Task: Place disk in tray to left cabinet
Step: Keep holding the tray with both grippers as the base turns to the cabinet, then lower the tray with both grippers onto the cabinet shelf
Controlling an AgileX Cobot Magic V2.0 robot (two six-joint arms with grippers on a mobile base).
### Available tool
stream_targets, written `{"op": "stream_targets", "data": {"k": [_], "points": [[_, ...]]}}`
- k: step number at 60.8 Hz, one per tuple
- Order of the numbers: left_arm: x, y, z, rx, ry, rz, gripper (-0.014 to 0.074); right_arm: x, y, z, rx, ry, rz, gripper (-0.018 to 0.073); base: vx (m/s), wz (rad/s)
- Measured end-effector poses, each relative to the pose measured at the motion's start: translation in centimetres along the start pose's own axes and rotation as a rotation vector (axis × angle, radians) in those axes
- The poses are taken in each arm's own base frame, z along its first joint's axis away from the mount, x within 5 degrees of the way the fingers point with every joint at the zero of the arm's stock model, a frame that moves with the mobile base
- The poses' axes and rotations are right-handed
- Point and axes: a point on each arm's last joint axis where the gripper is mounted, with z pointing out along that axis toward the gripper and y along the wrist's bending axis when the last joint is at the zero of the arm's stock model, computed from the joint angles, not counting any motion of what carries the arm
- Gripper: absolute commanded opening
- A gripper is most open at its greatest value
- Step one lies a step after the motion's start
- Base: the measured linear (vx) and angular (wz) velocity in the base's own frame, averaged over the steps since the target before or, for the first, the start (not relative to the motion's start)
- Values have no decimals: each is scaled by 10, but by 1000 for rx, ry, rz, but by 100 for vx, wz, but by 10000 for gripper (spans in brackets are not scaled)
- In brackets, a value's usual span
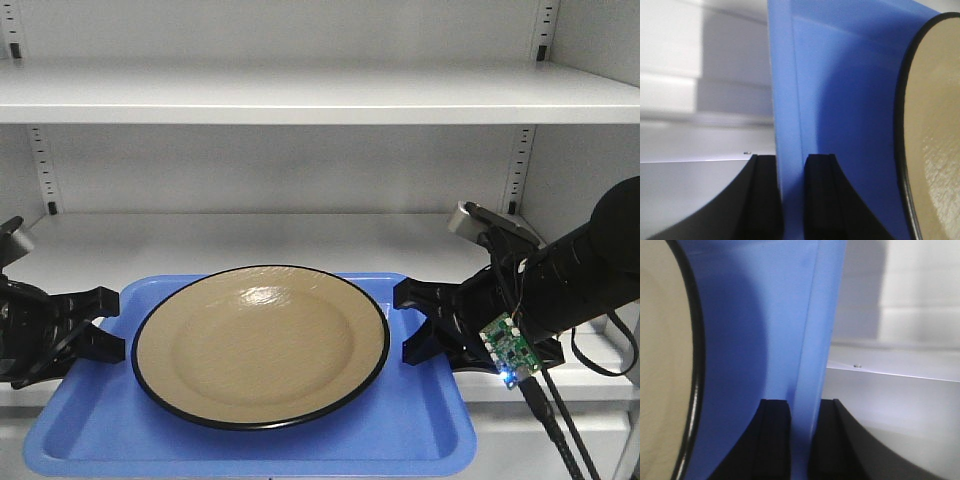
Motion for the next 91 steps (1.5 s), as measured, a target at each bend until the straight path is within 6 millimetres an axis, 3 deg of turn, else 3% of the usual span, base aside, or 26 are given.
{"op": "stream_targets", "data": {"k": [91], "points": [[0, 0, 0, 0, 0, 0, 0, 0, 0, 0, 0, 0, 0, -4, 11, -2]]}}
